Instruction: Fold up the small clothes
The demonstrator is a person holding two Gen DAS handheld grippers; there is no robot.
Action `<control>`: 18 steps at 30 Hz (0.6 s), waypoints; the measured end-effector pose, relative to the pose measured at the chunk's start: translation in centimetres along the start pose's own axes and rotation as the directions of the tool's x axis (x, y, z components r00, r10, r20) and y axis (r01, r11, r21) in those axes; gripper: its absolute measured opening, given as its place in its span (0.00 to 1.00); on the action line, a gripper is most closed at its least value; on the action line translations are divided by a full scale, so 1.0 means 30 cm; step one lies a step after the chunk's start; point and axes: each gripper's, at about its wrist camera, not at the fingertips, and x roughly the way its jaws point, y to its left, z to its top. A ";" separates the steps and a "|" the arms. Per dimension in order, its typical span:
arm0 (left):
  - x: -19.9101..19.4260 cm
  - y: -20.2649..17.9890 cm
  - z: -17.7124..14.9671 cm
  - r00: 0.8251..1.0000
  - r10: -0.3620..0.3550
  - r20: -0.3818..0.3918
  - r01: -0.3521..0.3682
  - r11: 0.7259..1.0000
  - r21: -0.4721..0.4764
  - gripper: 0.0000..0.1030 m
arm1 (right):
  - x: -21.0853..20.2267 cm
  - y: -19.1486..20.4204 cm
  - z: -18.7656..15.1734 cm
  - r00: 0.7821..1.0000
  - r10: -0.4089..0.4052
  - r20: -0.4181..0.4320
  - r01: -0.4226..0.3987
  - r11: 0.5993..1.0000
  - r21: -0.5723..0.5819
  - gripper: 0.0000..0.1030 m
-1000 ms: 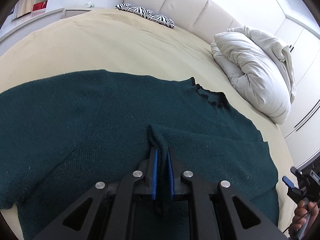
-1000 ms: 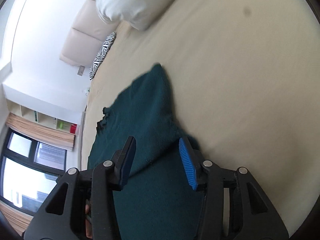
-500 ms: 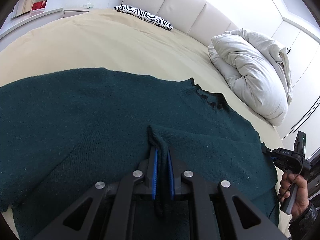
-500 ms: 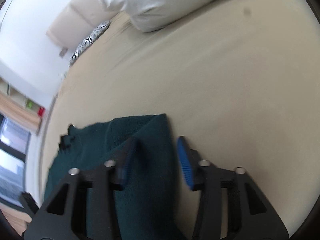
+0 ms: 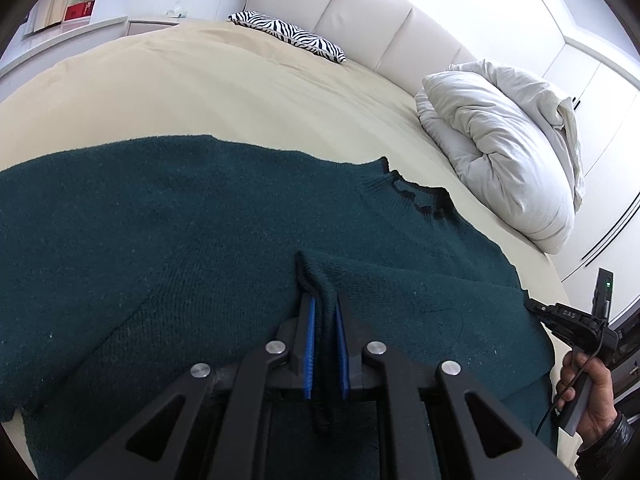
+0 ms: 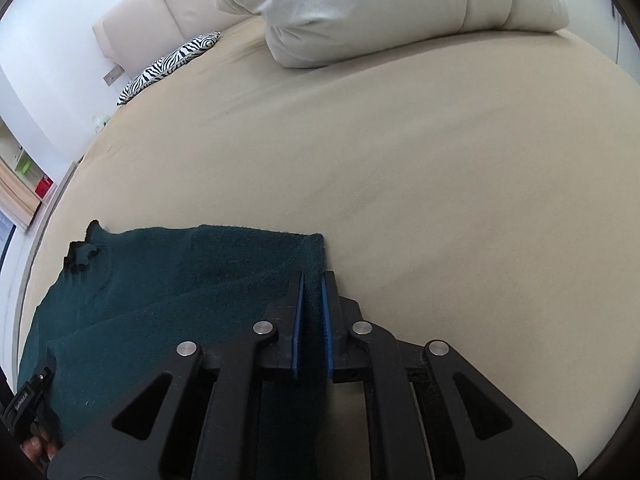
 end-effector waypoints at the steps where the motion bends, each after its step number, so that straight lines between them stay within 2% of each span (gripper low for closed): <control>1: 0.000 0.000 0.000 1.000 0.000 0.001 0.000 1.000 0.000 0.12 | -0.025 -0.007 0.000 1.000 -0.014 0.002 0.014 1.000 0.017 0.16; 3: -0.002 0.001 -0.001 1.000 -0.004 0.004 0.004 1.000 -0.001 0.12 | -0.082 -0.009 -0.011 0.999 -0.011 0.031 0.010 0.999 0.051 0.17; 5: -0.002 0.003 -0.001 1.000 -0.007 0.003 0.007 1.000 -0.004 0.12 | -0.153 0.018 -0.043 0.997 0.003 0.072 -0.004 1.000 0.023 0.18; 7: -0.001 0.001 -0.002 1.000 0.001 0.004 -0.001 1.000 0.002 0.12 | -0.185 0.057 -0.084 0.997 0.050 0.061 -0.048 0.999 -0.024 0.19; 9: -0.002 0.003 0.000 1.000 0.002 0.002 -0.002 1.000 0.001 0.12 | -0.180 0.110 -0.139 0.997 0.070 0.026 -0.067 0.993 -0.094 0.19; 11: -0.002 0.005 0.006 1.000 -0.004 -0.004 0.004 1.000 -0.008 0.12 | -0.127 0.132 -0.194 0.999 0.028 -0.024 -0.031 0.988 -0.151 0.18; 13: -0.007 0.003 0.013 1.000 -0.004 -0.007 0.004 1.000 -0.008 0.12 | -0.118 0.117 -0.230 0.998 0.057 0.036 -0.050 0.984 -0.171 0.18; 18: -0.029 -0.027 0.006 0.998 0.045 0.046 -0.046 0.999 0.024 0.12 | -0.124 0.086 -0.219 0.994 0.100 0.039 -0.094 0.985 -0.145 0.18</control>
